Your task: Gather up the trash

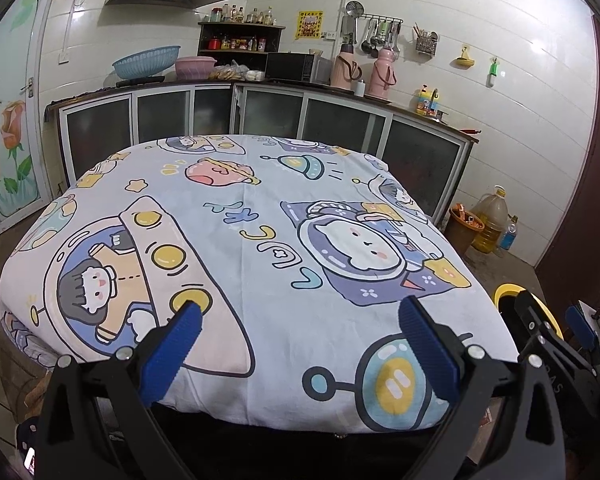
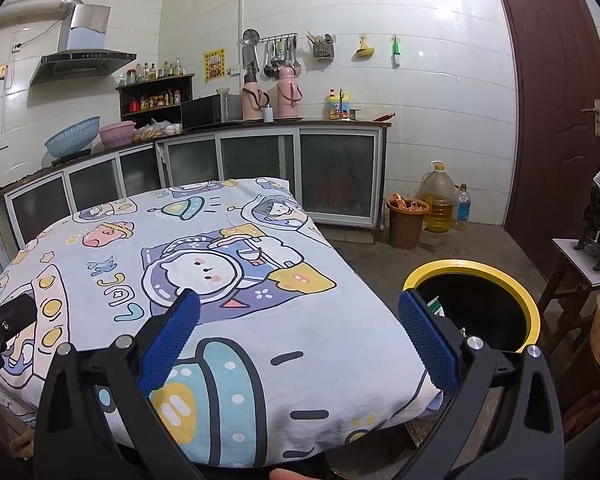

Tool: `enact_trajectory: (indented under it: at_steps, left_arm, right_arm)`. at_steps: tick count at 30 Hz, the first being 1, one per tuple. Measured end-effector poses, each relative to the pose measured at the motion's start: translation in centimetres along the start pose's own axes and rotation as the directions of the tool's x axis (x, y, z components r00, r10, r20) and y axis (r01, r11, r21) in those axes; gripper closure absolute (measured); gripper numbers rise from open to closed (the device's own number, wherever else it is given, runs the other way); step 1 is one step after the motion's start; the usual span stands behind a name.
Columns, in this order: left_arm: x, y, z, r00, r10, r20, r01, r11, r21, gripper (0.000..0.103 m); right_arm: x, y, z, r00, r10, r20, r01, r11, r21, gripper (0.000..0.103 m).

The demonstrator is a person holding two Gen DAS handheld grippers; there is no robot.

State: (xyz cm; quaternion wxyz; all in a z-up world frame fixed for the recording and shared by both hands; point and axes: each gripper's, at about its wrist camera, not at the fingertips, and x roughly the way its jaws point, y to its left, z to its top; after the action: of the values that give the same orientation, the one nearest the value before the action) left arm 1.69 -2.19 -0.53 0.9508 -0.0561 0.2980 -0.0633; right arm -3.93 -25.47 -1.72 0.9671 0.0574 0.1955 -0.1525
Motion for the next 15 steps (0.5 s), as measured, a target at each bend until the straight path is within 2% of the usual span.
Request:
enact_trajectory:
  at_steps: [15]
  left_arm:
    - [0.19,-0.14,-0.25,1.0,-0.003,-0.014,0.003,1.0,-0.005,0.008]
  right_arm:
    - [0.38,-0.07,-0.18,1.0,-0.005,-0.015,0.005,1.0,-0.002,0.008]
